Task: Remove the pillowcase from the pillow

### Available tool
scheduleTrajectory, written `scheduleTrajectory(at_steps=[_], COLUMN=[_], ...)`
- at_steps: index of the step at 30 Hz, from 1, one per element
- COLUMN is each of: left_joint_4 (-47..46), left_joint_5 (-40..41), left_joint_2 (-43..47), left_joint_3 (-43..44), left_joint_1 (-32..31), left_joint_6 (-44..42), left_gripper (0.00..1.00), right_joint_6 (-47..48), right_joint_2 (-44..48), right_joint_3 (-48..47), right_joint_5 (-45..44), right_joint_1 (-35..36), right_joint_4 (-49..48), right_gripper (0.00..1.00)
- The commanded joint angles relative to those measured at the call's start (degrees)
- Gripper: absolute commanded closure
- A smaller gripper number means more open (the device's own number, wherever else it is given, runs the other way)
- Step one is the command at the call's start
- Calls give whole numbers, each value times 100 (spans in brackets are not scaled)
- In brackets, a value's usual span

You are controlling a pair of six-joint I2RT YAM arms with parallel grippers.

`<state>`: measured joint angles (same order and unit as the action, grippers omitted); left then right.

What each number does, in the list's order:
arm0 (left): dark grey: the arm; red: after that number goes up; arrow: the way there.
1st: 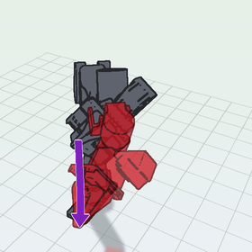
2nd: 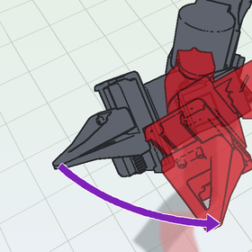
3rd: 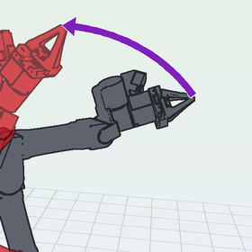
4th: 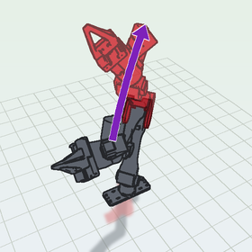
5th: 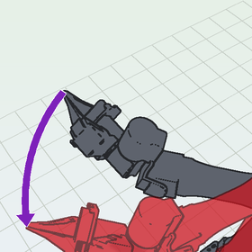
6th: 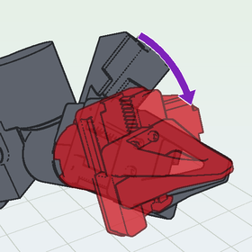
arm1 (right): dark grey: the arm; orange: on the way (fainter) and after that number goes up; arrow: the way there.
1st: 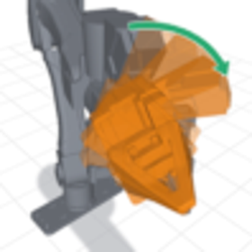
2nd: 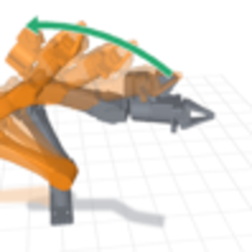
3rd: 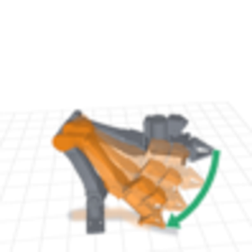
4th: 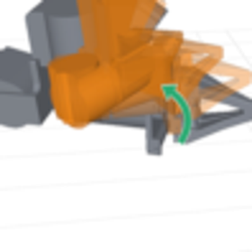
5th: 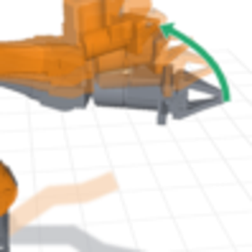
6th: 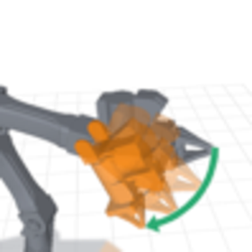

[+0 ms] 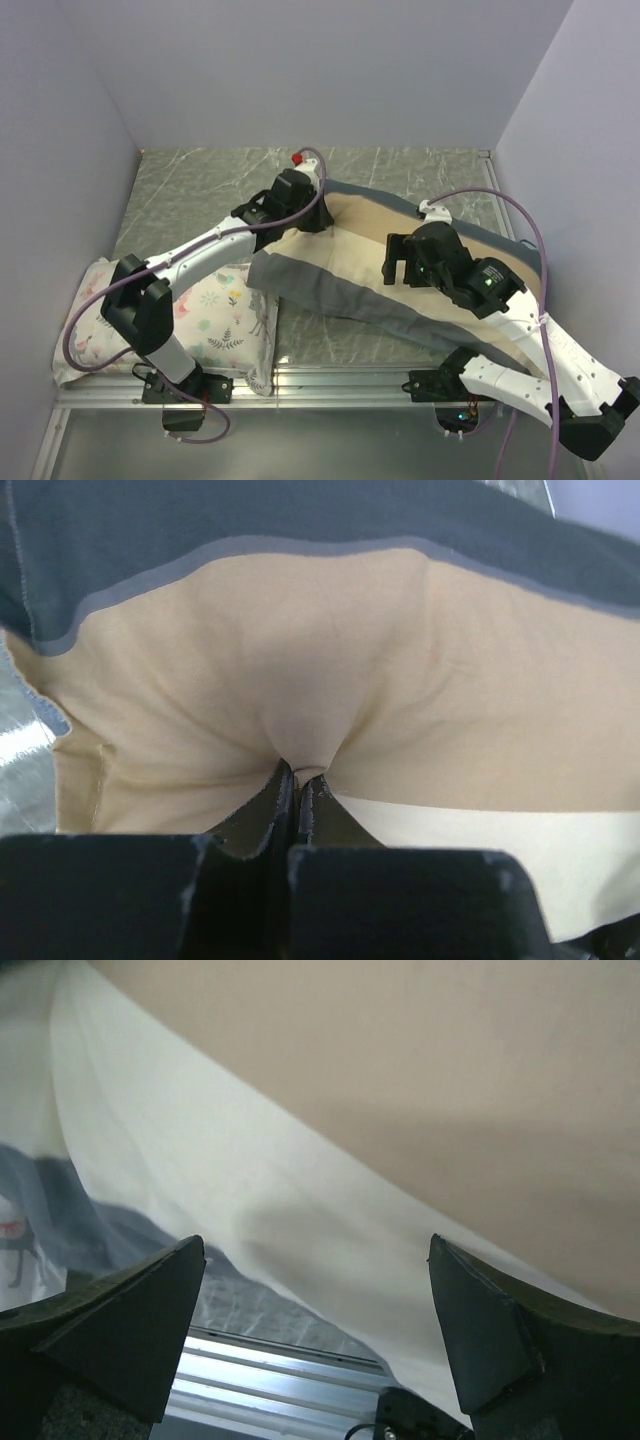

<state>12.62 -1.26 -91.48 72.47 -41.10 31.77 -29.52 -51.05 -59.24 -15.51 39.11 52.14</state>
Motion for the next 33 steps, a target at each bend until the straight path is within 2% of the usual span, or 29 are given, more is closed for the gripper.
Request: scheduleTrajectory(at_steps=[1, 6, 12, 23, 26, 27, 28, 30, 33], left_joint_4=[126, 276, 276, 399, 416, 443, 443, 487, 539], left_joint_5=[38, -164, -287, -182, -243, -304, -314, -288, -287], left_joint_2=[-176, -397, -108, 245, 324, 385, 412, 482, 561], left_joint_3=[671, 1138, 1121, 1033, 1024, 1024, 1024, 1041, 1103], left_joint_1=[391, 813, 1209, 1342, 1350, 1350, 1342, 1350, 1342], left_joint_6=[-4, -48, -65, -127, -136, -145, -162, -206, -268], left_gripper=[100, 100, 100, 100, 100, 100, 100, 100, 100], right_joint_6=[245, 324, 420, 543, 605, 614, 649, 789, 1000], right_joint_2=[-186, -501, -985, -1987, -2198, -2277, -2304, -2357, -2506], right_joint_3=[-193, -35, -122, -509, -894, -1044, -1185, -1666, -2485], right_joint_5=[-137, -417, -707, -1182, -1323, -1306, -1288, -1218, -1060], right_joint_1=[131, 167, 176, 351, 360, 360, 360, 369, 369], right_joint_4=[314, 130, -221, -512, -495, -442, -442, -398, -240], right_gripper=[0, 0, 0, 1, 27, 39, 66, 88, 98])
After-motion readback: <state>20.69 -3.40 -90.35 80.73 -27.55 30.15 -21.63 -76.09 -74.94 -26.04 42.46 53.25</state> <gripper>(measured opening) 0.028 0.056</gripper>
